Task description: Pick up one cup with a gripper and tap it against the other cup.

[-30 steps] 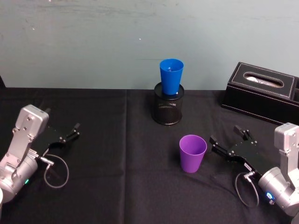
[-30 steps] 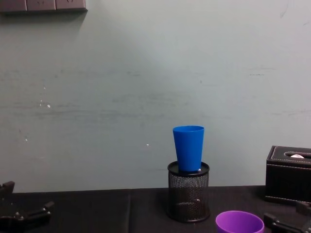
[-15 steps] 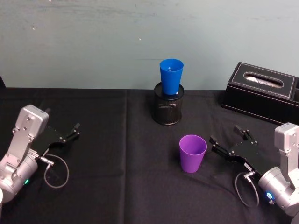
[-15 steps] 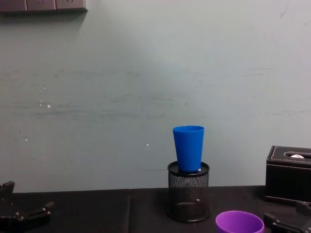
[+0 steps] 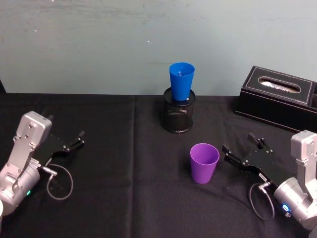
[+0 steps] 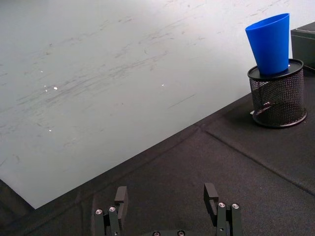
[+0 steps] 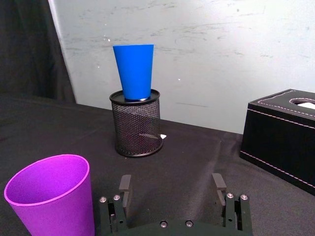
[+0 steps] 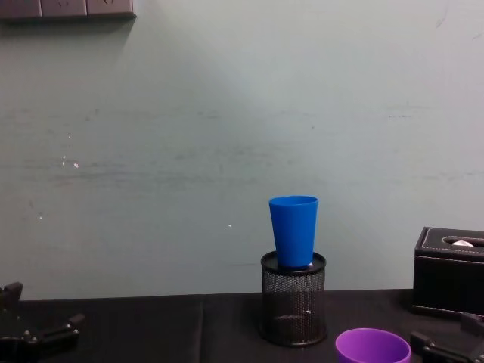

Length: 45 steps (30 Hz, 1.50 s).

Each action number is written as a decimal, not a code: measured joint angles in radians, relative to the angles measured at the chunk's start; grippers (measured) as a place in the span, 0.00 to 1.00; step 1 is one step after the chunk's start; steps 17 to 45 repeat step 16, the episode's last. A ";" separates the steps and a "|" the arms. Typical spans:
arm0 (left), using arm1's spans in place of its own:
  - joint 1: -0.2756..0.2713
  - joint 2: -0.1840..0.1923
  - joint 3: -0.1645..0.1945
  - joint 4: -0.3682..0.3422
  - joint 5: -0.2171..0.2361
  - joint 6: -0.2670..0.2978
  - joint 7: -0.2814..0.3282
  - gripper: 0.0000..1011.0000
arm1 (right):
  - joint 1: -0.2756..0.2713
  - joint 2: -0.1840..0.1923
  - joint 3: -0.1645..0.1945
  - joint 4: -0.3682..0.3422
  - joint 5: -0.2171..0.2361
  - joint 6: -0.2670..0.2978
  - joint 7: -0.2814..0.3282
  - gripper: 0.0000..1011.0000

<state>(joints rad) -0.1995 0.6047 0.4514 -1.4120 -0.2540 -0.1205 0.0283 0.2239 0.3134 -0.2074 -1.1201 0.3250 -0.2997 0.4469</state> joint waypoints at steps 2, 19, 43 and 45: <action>0.000 0.000 0.000 0.000 0.000 0.000 0.000 1.00 | 0.000 0.000 0.000 0.000 0.000 0.000 0.000 0.99; 0.000 0.000 0.000 0.000 0.000 0.000 0.000 1.00 | 0.000 0.000 0.000 0.000 0.000 0.000 0.000 0.99; 0.000 0.000 0.000 0.000 0.000 0.000 0.000 1.00 | 0.000 0.000 0.000 0.000 0.000 0.000 0.000 0.99; 0.000 0.000 0.000 0.000 0.000 0.000 0.000 1.00 | 0.000 0.000 0.000 0.000 0.000 0.000 0.000 0.99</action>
